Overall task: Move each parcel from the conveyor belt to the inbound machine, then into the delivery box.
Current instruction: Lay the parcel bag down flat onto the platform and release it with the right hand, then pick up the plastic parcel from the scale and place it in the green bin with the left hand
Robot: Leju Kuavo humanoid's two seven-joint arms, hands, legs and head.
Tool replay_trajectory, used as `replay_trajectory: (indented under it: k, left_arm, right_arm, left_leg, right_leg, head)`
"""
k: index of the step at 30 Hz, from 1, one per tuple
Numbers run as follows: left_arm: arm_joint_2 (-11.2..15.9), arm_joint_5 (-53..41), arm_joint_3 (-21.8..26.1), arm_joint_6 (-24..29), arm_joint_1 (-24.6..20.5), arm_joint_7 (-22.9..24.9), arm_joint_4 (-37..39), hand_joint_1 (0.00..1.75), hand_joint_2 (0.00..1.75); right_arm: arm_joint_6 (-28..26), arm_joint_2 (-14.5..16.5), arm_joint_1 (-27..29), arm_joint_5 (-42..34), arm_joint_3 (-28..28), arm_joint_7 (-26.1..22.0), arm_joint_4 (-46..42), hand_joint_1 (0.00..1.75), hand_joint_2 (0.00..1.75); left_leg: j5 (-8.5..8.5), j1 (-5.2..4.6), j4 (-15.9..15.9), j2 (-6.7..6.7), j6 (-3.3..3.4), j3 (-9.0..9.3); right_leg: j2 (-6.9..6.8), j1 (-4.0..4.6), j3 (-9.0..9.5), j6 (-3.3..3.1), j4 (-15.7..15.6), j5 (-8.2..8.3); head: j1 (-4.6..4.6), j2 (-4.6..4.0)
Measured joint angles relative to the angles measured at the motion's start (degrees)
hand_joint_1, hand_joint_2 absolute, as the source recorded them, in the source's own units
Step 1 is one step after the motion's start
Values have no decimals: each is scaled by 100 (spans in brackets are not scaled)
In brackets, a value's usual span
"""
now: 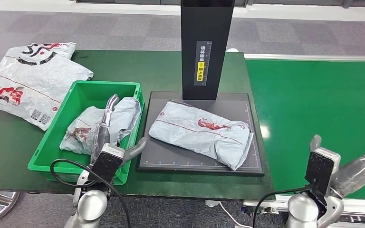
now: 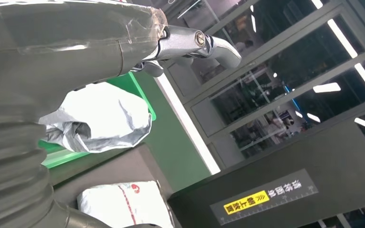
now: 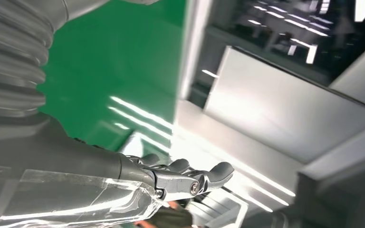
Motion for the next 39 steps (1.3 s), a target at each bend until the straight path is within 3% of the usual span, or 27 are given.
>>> replay_trajectory:
  k: [6, 12, 18, 28, 39]
  left_arm:
    - [-5, -530, -36, -261, -177, 88, 141, 0, 175]
    - [-347, -1581, -806, -725, -1796, 511, 1775, 0, 175]
    - [-603, -1635, -1198, -717, -2749, 520, 3288, 0, 175]
    - [-818, -2058, -1575, -695, -3506, 580, 4960, 0, 175]
    - [-909, -2149, -1876, -1688, -3924, 687, 6376, 0, 175]
  right_arm:
    - [21, -25, 284, -177, -92, 92, 335, 0, 175]
    - [22, -108, -164, -67, 152, 293, 1131, 0, 175]
    - [17, -178, -284, -59, 307, 372, 1439, 0, 175]
    - [79, -200, -298, 17, 483, 391, 1632, 0, 175]
    - [13, -231, -441, -69, 635, 365, 1896, 0, 175]
  left_leg:
    - [1, 0, 0, 3, 1, -1]
    - [34, -8, 1, -15, 12, -9]
    - [40, -12, 4, -11, 11, -9]
    - [38, -11, 3, -13, 11, -16]
    - [38, -11, 3, -9, 11, -15]
  right_leg:
    - [2, 1, -6, 0, -1, 0]
    - [-21, -7, -2, 12, -1, 29]
    - [-13, -11, -5, 14, 0, 41]
    - [-14, -11, -9, 13, 0, 36]
    - [-9, -11, -10, 13, 1, 37]
  head:
    - [-1, -1]
    - [0, 0]
    - [1, 0]
    - [1, -1]
    - [1, 0]
